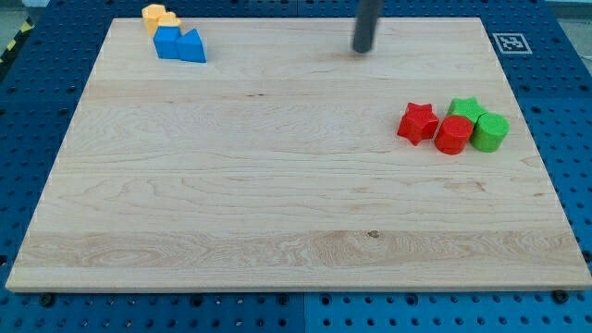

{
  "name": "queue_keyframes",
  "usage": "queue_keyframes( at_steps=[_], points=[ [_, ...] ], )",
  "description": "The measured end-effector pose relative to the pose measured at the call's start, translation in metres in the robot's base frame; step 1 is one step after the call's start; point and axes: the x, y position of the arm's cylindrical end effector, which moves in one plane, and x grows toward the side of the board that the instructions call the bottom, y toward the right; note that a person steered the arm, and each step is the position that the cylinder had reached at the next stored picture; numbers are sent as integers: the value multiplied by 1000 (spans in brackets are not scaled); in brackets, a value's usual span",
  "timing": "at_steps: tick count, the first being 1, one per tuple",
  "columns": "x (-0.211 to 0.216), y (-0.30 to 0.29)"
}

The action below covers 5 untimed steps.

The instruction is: Move both the blue blocks to the top of the red star

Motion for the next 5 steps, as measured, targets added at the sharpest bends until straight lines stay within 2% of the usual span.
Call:
queue_keyframes(
  at_steps=[2,3,4,5],
  points=[
    [-54,-119],
    [-55,-142],
    [-15,-144],
    [48,-157]
  ],
)
